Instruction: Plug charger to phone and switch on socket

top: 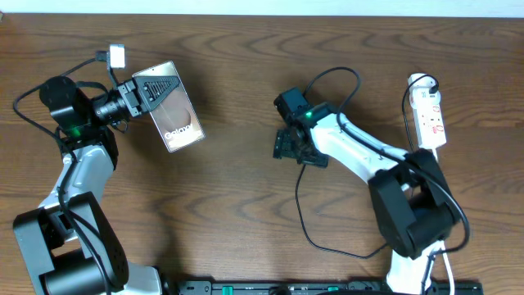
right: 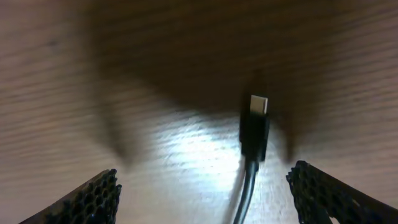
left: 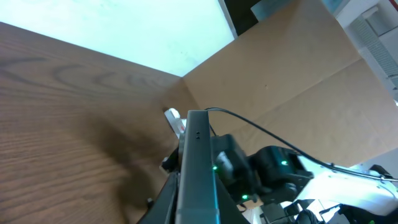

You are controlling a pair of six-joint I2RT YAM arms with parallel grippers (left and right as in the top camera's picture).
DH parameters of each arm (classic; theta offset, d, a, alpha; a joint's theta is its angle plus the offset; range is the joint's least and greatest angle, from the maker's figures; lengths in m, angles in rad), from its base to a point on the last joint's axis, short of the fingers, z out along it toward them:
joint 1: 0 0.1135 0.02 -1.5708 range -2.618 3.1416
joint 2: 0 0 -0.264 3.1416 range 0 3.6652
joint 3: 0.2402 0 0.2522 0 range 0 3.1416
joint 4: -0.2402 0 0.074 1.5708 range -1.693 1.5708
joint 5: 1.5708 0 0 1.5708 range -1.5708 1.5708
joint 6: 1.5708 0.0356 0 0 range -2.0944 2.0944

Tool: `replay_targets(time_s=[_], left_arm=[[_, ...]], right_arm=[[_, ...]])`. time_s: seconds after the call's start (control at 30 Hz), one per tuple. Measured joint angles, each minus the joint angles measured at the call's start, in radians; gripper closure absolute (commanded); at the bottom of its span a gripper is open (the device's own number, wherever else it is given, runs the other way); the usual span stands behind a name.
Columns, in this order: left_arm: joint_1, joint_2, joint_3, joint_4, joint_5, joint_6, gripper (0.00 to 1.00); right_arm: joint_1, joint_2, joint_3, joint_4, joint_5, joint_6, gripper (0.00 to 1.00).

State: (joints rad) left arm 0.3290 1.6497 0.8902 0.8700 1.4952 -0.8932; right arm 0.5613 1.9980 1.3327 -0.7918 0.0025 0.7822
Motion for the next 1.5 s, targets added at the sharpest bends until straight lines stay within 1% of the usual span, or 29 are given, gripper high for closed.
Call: replay_targets(time_s=[0.17,0.4,0.57,0.7,0.73,0.87,0.97,1.2,1.33,1.5], left_arm=[[0.0,0.0,0.0,0.0,0.005,0.0,0.93],[0.0,0.0,0.0,0.0,0.012,0.0,0.93],[0.0,0.0,0.0,0.0,0.015,0.0,0.93],[0.0,0.0,0.0,0.0,0.018,0.0,0.93],[0.0,0.0,0.0,0.0,0.018,0.0,0.92],[0.0,0.0,0.0,0.0,0.019,0.0,0.92],[0.0,0.0,0.0,0.0,0.019,0.0,0.93],[0.0,0.0,0.0,0.0,0.019,0.0,0.93],[0.0,0.0,0.0,0.0,0.02,0.0,0.93],[0.0,0.0,0.0,0.0,0.023,0.0,0.93]], right_arm=[[0.0,0.015,0.0,0.003,0.006,0.005,0.16],[-0.004,0.015,0.0,0.027,0.016,0.02,0.32],[-0.015,0.016,0.0,0.044,0.016,0.024,0.53],[-0.025,0.017,0.0,0.046,0.013,0.025,0.78],[-0.026,0.018,0.0,0.046,0.013,0.026,0.81],[-0.027,0.019,0.0,0.046,0.013,0.023,0.9],[-0.027,0.02,0.0,0.045,0.013,0.021,0.92],[-0.027,0.02,0.0,0.045,0.008,0.022,0.92],[-0.027,0.02,0.0,0.045,0.002,0.022,0.83],[-0.016,0.02,0.0,0.045,-0.003,0.021,0.84]])
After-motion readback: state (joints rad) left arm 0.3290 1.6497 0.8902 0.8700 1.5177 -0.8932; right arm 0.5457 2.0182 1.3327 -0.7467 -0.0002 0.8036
